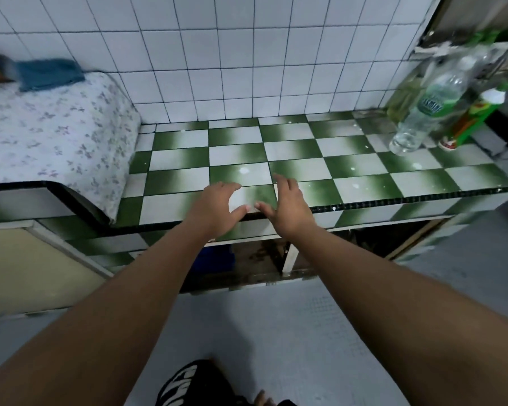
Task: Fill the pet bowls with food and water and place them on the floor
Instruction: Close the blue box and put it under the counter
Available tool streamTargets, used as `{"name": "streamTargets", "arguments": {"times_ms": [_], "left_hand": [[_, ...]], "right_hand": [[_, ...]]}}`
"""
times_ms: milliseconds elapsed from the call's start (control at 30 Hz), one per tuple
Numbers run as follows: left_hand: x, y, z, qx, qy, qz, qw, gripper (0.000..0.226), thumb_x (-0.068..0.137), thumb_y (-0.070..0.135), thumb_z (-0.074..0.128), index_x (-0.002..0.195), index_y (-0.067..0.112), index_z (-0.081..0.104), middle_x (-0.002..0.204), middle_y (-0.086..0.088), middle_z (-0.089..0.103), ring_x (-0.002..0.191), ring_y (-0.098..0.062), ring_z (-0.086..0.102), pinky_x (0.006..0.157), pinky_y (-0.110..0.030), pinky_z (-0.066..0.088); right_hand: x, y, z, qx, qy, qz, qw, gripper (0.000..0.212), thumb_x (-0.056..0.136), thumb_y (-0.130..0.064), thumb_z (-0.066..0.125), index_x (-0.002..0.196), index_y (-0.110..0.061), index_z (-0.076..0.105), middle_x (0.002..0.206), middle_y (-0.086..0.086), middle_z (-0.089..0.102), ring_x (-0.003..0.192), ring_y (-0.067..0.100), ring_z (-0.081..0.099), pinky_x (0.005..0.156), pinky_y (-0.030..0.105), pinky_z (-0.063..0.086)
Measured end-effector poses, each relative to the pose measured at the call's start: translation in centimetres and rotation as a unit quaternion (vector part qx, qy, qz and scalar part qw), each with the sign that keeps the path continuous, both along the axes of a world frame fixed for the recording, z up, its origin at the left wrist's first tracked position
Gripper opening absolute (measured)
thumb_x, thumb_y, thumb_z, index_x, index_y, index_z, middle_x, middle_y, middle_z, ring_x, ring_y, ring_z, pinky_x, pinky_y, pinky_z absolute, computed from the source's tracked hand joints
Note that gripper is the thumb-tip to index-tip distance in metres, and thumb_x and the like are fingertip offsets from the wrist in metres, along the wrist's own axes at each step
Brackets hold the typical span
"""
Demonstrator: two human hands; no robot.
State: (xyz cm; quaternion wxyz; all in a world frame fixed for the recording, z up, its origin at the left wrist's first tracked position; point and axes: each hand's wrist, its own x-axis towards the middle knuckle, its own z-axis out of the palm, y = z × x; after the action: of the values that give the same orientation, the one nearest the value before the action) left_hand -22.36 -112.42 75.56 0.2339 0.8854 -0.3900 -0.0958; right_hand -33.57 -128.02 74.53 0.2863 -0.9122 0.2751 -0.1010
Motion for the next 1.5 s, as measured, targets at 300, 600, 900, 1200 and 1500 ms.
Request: {"name": "streamTargets", "arguments": {"times_ms": [300,600,900,1200,1500], "left_hand": [[1.8,-13.9,-1.3,0.002,0.017,-0.084,0.996,0.063,0.095,0.054,0.062,0.150,0.027,0.048,0.153,-0.002,0.049,0.146,-0.021,0.038,0.118,-0.040,0.033],[2.7,-28.4,-1.4,0.016,0.064,-0.200,0.978,0.065,0.092,0.059,0.061,0.148,0.029,0.049,0.149,-0.002,0.053,0.139,-0.022,0.046,0.113,-0.045,0.041],[2.3,-38.1,-1.8,0.010,0.095,-0.230,0.968,0.058,0.093,0.046,0.069,0.144,0.021,0.055,0.137,-0.007,0.059,0.129,-0.023,0.055,0.105,-0.034,0.044],[0.9,-49.0,-2.4,-0.017,0.266,-0.159,0.951,0.062,0.086,0.055,0.075,0.139,0.027,0.058,0.128,-0.003,0.065,0.114,-0.016,0.062,0.091,-0.030,0.049],[1.2,-60.5,-4.2,0.017,0.373,-0.129,0.919,0.106,0.066,0.043,0.094,0.154,0.022,0.039,0.153,-0.010,0.049,0.136,-0.027,0.050,0.113,-0.046,0.044]], "right_hand": [[-1.8,-11.5,0.0,0.004,0.010,-0.084,0.996,0.079,0.092,-0.052,0.063,0.153,-0.017,0.027,0.151,0.009,0.032,0.136,0.029,0.041,0.103,0.044,0.046],[-3.4,-21.8,0.0,0.017,0.033,-0.173,0.984,0.077,0.091,-0.052,0.063,0.152,-0.021,0.028,0.151,0.006,0.032,0.135,0.027,0.042,0.103,0.043,0.045],[-4.9,-30.0,-0.6,0.038,0.027,-0.213,0.976,0.075,0.091,-0.051,0.064,0.151,-0.022,0.032,0.149,0.007,0.036,0.133,0.028,0.045,0.105,0.045,0.045],[-6.5,-41.7,1.4,0.095,-0.101,-0.305,0.942,0.072,0.086,-0.054,0.069,0.143,-0.017,0.044,0.140,0.007,0.049,0.123,0.023,0.054,0.105,0.045,0.048],[-3.5,-53.4,4.8,0.211,-0.242,-0.298,0.899,0.108,0.060,-0.073,0.079,0.146,-0.021,0.038,0.143,0.000,0.052,0.129,0.018,0.054,0.108,0.044,0.048]]}}
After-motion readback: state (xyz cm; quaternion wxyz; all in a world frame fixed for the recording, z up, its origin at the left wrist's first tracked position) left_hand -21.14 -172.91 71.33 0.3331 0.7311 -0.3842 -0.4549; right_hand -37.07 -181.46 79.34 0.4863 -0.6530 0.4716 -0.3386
